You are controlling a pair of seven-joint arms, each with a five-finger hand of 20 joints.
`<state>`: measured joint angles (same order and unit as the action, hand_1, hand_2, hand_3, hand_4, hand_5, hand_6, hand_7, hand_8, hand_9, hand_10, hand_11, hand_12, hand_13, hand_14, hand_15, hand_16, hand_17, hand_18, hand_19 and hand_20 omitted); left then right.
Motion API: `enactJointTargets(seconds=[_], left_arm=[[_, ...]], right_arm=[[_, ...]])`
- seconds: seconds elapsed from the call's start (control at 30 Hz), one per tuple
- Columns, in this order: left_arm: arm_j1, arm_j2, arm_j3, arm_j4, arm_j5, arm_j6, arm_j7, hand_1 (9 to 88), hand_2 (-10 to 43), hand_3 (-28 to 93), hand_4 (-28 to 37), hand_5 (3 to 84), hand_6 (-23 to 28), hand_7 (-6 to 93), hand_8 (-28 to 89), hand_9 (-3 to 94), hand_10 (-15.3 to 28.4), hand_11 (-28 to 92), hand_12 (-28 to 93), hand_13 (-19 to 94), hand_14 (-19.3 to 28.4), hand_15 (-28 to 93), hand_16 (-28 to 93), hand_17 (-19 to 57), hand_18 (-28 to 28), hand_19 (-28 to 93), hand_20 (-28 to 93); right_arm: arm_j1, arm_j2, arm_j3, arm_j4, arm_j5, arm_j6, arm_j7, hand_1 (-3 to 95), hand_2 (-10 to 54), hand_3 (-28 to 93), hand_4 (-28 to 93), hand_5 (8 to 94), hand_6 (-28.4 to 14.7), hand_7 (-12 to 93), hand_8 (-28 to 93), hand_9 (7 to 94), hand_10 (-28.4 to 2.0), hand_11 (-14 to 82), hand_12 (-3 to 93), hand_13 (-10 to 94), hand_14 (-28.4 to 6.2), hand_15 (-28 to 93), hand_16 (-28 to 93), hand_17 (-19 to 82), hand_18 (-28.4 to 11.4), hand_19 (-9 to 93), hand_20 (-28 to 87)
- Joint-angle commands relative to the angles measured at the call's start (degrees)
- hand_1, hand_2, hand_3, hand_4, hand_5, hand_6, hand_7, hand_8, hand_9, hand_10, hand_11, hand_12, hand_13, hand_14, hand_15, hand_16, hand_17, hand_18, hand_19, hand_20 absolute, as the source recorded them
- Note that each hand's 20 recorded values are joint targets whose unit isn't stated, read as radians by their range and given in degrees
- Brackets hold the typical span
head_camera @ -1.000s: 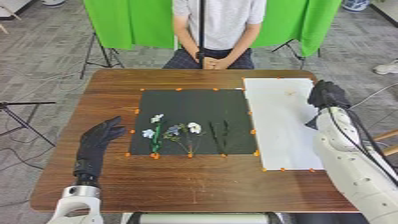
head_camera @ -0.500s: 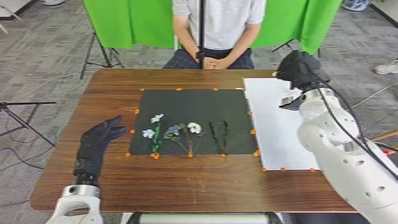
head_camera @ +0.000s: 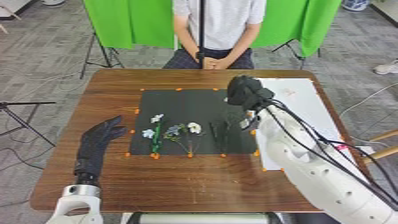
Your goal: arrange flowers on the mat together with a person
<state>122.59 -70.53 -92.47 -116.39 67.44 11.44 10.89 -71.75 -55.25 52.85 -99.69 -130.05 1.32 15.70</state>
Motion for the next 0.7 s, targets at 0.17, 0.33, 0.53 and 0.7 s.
enactJointTargets(seconds=[0.17,0.33,0.53,0.7], left_arm=[[0.3,-0.32,0.28,0.36,0.24,-0.47,-0.50,23.6,7.7,66,-27.0,49.6,3.5,15.2,-7,51.6,15.6,23,14,40,18.4,22,-2,9.0,11.4,10,16],[0.7,-0.27,0.14,0.22,0.15,-0.34,-0.43,23.8,7.7,66,-27.1,49.6,3.6,15.1,-7,51.6,15.6,23,14,40,18.4,22,-2,9.0,11.3,10,16],[0.3,-0.26,0.31,0.42,0.24,-0.62,-0.47,23.7,7.7,66,-27.0,49.5,3.5,15.1,-7,51.7,15.6,23,14,40,18.4,22,-2,9.0,11.4,10,16],[0.4,-0.31,0.18,0.35,0.28,-0.56,-0.60,23.6,7.6,66,-26.8,49.4,3.5,15.0,-7,51.5,15.4,23,14,40,18.3,22,-2,9.1,11.4,10,16]], right_arm=[[2.1,-0.5,-4.6,1.0,-1.8,-3.7,-1.7,62.5,-9.5,55,-21,81.2,3.3,22,5,90.5,-9.1,6.9,41.1,91,-1.2,49,31,55,-14.6,92,33],[2.0,-0.5,-4.8,0.7,-1.8,-4.0,-1.7,62.3,-9.5,56,-21,80.9,3.4,22,4,90.2,-9.5,6.5,40.7,91,-1.2,49,31,55,-14.7,92,33],[1.9,-0.4,-4.7,0.8,-1.7,-5.3,-1.6,60.5,-9.5,55,-21,80.0,3.4,21,4,89.5,-9.9,6.4,40.6,91,-1.5,49,31,55,-15.0,92,33],[1.6,-0.4,-4.8,0.7,-1.7,-6.6,-1.9,58.8,-9.5,55,-20,79.0,3.3,20,4,88.3,-10.1,8.7,39.1,90,-1.7,49,31,55,-14.9,92,33]])
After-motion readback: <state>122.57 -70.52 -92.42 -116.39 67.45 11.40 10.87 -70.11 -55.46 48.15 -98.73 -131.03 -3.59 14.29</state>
